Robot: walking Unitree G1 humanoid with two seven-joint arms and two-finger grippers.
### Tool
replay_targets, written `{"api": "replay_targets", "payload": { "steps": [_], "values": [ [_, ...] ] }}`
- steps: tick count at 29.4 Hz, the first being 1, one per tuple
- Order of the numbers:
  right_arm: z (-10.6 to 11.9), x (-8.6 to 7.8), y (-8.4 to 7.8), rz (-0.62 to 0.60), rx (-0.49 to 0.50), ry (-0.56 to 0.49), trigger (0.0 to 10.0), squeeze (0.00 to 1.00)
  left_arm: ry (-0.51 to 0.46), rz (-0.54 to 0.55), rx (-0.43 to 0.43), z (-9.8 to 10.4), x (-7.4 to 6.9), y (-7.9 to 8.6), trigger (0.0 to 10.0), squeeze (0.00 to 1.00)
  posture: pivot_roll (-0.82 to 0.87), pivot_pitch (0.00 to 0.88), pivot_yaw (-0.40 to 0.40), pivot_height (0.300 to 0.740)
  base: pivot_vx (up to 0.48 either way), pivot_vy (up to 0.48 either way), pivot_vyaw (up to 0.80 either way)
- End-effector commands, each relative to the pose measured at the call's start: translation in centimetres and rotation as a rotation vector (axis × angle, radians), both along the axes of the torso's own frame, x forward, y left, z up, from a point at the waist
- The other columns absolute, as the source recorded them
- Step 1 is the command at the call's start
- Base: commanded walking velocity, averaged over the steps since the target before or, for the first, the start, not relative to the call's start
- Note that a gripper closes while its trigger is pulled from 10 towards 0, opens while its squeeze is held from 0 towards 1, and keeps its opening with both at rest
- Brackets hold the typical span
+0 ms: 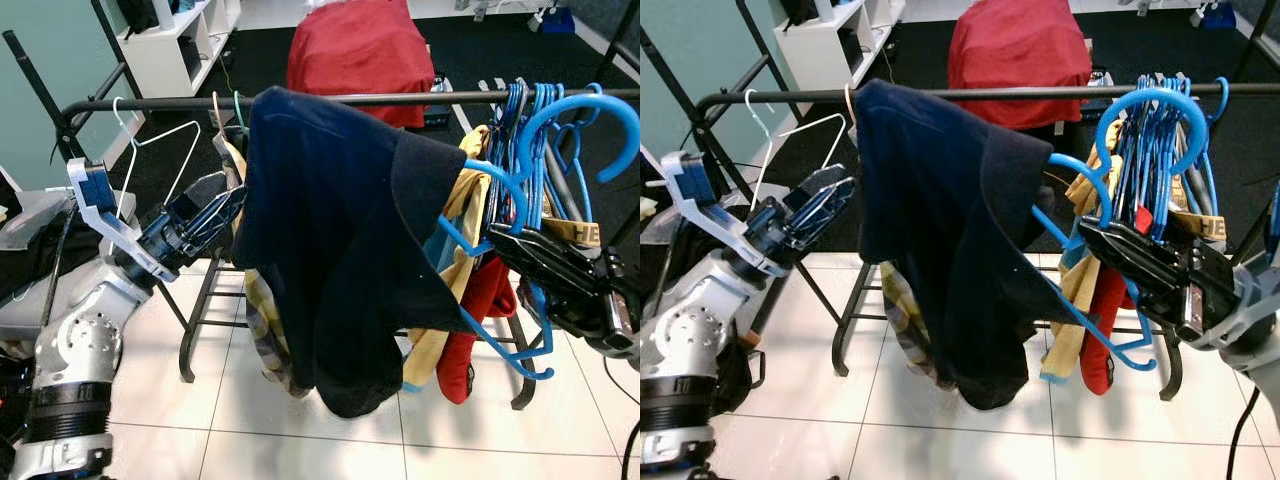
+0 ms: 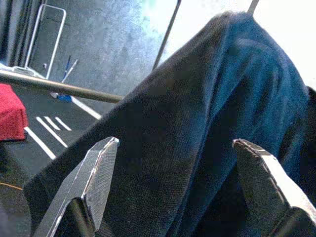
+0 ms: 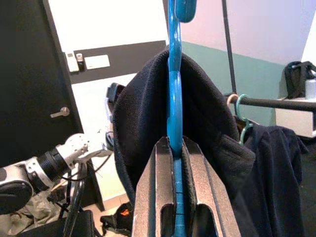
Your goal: Hang hanger
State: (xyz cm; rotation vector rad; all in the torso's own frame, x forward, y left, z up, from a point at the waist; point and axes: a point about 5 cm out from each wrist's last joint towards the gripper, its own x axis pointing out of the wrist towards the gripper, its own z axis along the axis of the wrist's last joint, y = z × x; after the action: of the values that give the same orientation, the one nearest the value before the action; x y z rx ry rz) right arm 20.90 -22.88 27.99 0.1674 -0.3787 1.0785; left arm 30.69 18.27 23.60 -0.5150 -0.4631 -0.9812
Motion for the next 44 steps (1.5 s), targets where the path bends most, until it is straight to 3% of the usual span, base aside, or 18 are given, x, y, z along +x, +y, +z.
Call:
{"api": "replay_targets", "payload": {
  "steps": [1,8,15,16,17,22,29,38,42,44],
  "values": [
    [1.4,-1.0,0.6,0.054,0.006,-0.082,0.0,0.0,-0.018,-0.023,-0.037,0.3,-0.4,0.0,10.0,0.0,-0.16,0.146,0.103,0.74,0.0,0.0,0.0],
    [1.2,-1.3,1.2,0.092,0.014,-0.079,0.0,0.0,-0.055,-0.002,-0.063,1.3,0.1,-0.2,10.0,0.0,-0.16,0.144,0.106,0.74,0.0,0.0,0.0],
    [1.1,-1.1,1.8,0.111,0.02,-0.066,0.0,0.0,-0.119,-0.161,-0.052,1.6,-1.6,-1.9,10.0,0.0,-0.16,0.136,0.105,0.74,0.0,0.0,0.0],
    [1.1,-1.0,1.9,0.108,0.022,-0.066,0.0,0.0,-0.127,-0.21,-0.051,1.6,-2.0,-2.2,9.2,0.0,-0.16,0.136,0.105,0.74,0.0,0.0,0.0],
    [1.0,-0.9,1.9,0.102,0.024,-0.065,0.0,0.0,-0.137,-0.267,-0.034,1.4,-2.7,-2.4,0.0,0.0,-0.16,0.135,0.106,0.74,0.0,0.0,0.0],
    [1.0,-0.8,2.0,0.094,0.025,-0.063,0.0,0.0,-0.147,-0.317,-0.019,1.3,-3.3,-2.6,0.0,0.0,-0.16,0.134,0.105,0.74,0.0,0.0,0.0],
    [0.4,-0.5,1.9,0.049,0.007,-0.038,0.0,0.0,-0.155,-0.253,-0.063,2.1,-2.8,-1.1,0.0,0.0,-0.16,0.131,0.103,0.74,0.0,0.0,0.0],
    [0.3,-0.6,2.0,0.041,0.007,-0.027,0.0,0.0,-0.147,-0.233,-0.067,2.1,-2.6,-1.0,0.0,0.0,-0.16,0.137,0.107,0.74,0.0,0.0,0.0],
    [-0.9,-0.2,1.8,-0.02,-0.061,0.038,0.0,0.0,-0.139,-0.102,-0.123,3.1,-1.2,0.0,0.0,0.0,-0.16,0.141,0.106,0.74,0.0,0.0,0.0],
    [-0.9,-0.2,1.8,-0.02,-0.061,0.038,0.0,0.0,-0.139,-0.102,-0.123,3.1,-1.2,0.0,0.0,0.0,-0.16,0.141,0.106,0.74,0.0,0.0,0.0]
  ]
}}
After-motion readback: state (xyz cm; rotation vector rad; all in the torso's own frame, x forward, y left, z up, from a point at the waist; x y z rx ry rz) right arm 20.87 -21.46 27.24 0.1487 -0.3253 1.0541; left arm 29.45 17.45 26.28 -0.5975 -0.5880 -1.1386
